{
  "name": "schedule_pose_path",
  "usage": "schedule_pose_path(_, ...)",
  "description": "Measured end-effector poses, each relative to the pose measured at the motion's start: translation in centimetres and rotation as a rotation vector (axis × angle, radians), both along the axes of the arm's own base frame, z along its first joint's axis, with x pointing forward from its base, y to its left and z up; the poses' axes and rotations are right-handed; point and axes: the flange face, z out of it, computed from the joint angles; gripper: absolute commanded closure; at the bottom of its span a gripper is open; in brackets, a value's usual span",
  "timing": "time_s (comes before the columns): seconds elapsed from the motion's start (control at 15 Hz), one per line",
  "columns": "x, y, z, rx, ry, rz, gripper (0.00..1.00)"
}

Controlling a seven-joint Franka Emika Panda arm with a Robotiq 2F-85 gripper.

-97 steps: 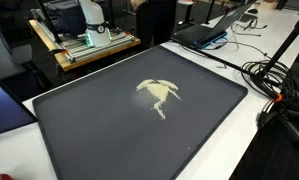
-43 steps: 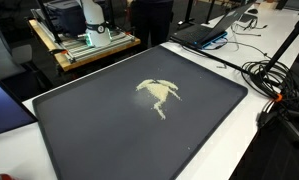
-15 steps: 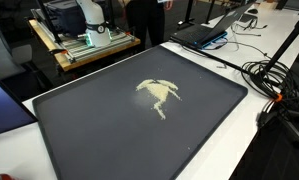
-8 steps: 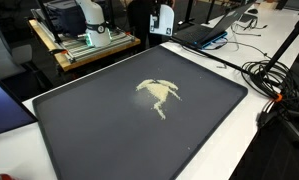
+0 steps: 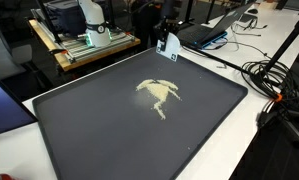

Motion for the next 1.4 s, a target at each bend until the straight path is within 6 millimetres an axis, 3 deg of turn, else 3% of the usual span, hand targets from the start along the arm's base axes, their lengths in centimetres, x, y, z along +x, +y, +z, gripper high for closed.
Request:
schedule_pose_path(0.53, 5.2, 0.4, -3.1, 0.0, 0.024, -0.038, 0.96)
schedule_pose_path(0.87, 5.8, 0.6, -3.1, -0.011, 0.021, -0.035, 0.99)
schedule_pose_path(1.13, 6.9, 3.2, -2.7, -0.069, -0.003, -0.023, 0.99)
schedule_pose_path(1.4, 7.8, 7.0, -4.2, -0.13, 0.037, -0.014, 0.99)
